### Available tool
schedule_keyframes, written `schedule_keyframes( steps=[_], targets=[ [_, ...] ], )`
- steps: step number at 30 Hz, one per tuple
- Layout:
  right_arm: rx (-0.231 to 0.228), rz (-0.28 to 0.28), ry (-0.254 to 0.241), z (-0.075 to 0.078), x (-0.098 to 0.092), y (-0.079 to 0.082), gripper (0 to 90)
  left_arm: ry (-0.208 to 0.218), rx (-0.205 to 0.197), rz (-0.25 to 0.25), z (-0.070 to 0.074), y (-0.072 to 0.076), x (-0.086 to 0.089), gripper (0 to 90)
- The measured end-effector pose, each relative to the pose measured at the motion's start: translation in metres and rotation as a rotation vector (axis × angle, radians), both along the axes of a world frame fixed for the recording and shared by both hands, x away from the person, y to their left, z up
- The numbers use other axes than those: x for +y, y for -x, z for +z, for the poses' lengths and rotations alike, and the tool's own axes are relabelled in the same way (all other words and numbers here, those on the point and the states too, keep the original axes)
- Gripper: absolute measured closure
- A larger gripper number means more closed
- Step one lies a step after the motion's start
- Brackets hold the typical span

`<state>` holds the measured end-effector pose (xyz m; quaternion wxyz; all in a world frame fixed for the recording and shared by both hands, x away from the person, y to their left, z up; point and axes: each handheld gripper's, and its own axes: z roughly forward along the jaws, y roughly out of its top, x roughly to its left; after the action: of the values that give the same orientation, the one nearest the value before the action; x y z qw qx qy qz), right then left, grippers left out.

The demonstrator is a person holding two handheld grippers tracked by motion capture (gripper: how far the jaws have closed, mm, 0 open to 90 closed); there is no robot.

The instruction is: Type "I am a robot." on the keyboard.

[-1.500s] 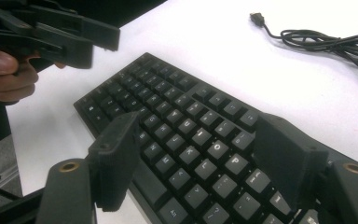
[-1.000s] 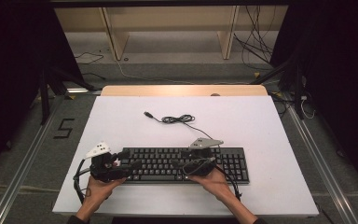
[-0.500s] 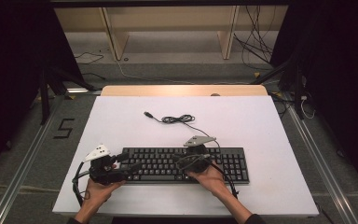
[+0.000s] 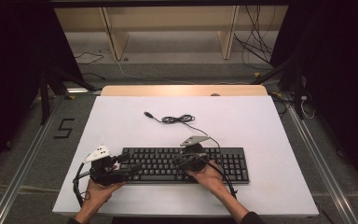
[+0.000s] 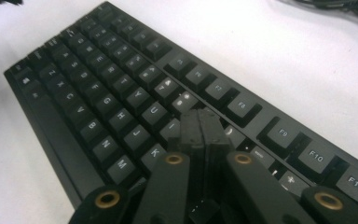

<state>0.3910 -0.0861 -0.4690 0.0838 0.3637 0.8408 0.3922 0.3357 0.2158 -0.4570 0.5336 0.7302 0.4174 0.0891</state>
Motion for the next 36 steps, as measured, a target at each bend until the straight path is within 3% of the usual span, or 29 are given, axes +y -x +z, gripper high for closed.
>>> schedule_keyframes(
  steps=[11,18,22,27,30,36],
  targets=[
    [0.011,0.005,0.041,-0.008,0.005,-0.002,90.0,-0.004,0.000,-0.001,-0.001,-0.001,0.001,25.6],
    [0.013,-0.010,0.016,-0.006,0.002,-0.002,89.4,-0.002,-0.005,0.007,0.000,-0.001,0.002,25.7],
    [0.002,-0.009,-0.065,0.003,-0.005,0.001,80.3,0.002,-0.006,0.011,-0.001,-0.001,0.003,25.7],
    [-0.016,0.013,-0.156,0.012,-0.011,0.009,60.6,0.003,-0.013,0.013,0.000,-0.001,0.004,25.7],
    [-0.033,0.035,-0.165,0.016,-0.011,0.015,49.1,0.005,-0.016,0.016,0.000,-0.001,0.005,25.7],
    [-0.046,0.064,-0.203,0.020,-0.009,0.024,39.4,0.007,-0.020,0.024,0.000,-0.001,0.007,25.7]
  ],
)
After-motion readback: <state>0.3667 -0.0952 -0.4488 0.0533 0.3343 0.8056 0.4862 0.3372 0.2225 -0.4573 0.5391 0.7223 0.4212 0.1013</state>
